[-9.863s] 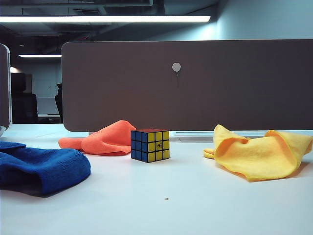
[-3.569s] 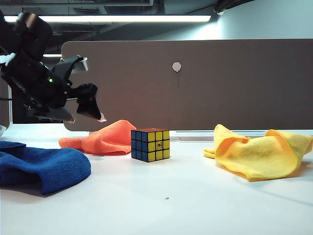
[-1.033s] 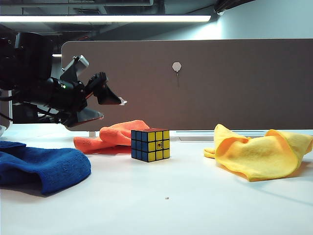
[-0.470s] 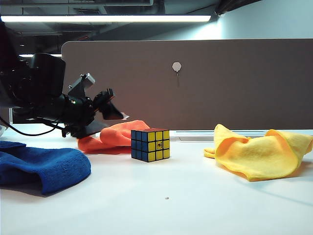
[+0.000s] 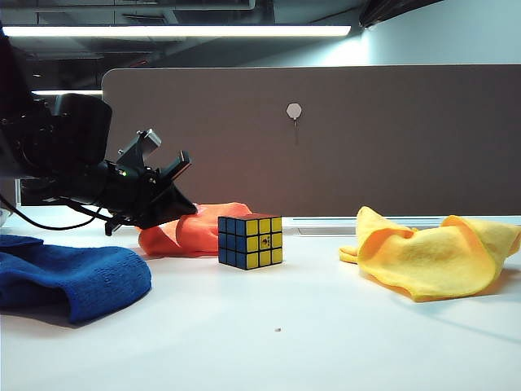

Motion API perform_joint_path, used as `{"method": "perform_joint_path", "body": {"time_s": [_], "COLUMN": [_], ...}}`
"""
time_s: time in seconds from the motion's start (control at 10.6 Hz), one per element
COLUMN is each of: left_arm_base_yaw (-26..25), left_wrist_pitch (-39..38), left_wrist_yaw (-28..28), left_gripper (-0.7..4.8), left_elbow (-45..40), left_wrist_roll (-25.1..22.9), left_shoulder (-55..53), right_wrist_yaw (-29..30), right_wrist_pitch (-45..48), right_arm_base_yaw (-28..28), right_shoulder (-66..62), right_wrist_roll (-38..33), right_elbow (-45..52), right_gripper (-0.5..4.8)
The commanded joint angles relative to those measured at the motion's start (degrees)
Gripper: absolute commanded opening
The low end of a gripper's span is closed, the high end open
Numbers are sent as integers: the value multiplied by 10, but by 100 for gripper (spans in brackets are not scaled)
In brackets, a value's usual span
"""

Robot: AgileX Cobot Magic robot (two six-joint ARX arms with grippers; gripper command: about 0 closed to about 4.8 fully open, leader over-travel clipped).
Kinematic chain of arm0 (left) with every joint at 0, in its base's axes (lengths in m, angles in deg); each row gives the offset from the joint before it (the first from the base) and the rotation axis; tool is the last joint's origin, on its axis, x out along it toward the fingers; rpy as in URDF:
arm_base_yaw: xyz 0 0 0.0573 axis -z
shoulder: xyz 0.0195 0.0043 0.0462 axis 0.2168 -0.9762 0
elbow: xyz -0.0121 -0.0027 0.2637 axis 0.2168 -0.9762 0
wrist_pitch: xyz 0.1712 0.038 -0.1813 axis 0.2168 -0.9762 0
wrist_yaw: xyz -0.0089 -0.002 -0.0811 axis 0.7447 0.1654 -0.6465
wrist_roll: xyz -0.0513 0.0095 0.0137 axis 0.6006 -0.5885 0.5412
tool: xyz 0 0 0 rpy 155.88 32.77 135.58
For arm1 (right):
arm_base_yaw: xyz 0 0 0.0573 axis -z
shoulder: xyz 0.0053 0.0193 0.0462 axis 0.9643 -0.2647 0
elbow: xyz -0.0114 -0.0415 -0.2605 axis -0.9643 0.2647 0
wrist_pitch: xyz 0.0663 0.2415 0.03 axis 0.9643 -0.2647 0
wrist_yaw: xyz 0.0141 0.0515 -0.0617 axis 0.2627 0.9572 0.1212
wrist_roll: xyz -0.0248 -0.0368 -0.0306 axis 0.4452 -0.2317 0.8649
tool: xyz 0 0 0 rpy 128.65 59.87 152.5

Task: Pick up a rag that is the same color as the top surface of the Rubik's Cube and cover the cube with it.

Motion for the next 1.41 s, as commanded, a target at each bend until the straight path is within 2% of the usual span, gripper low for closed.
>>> {"method": "perform_joint_path", "body": {"time_s": [0.09, 0.19, 0.28, 0.47, 0.66, 0.75, 0.94, 1.03, 1.22, 1.41], "left_arm_base_yaw": [1, 1, 0, 0, 0, 0, 0, 0, 0, -2], "left_wrist_pitch": [37, 59, 122, 191, 304, 376, 386, 386, 385, 385], "left_wrist_yaw": [-42, -62, -93, -110, -130, -162, -214, -258, -389, -465], "left_gripper": [-6, -6, -6, -6, -6, -6, -6, -6, -6, -6], "left_elbow": [2, 2, 2, 2, 2, 2, 2, 2, 1, 1], "left_wrist_roll": [-1, 10, 36, 69, 141, 200, 243, 255, 270, 325], "left_shoulder": [2, 2, 2, 3, 3, 4, 18, 32, 66, 71], "right_wrist_yaw": [0, 0, 0, 0, -1, -1, -1, -1, -23, -25], "right_wrist_pitch": [6, 6, 6, 6, 6, 6, 7, 8, 9, 10], "right_arm_base_yaw": [-1, -1, -1, -1, -1, -1, -1, -1, -1, -1], "right_shoulder": [2, 2, 2, 2, 2, 2, 2, 2, 2, 2], "right_wrist_roll": [0, 0, 0, 0, 0, 0, 0, 0, 0, 0], "right_elbow": [-2, -2, -2, -2, -2, -2, -2, -2, -2, -2], "right_gripper": [-1, -1, -1, -1, -1, -1, -1, -1, -1, -1]}}
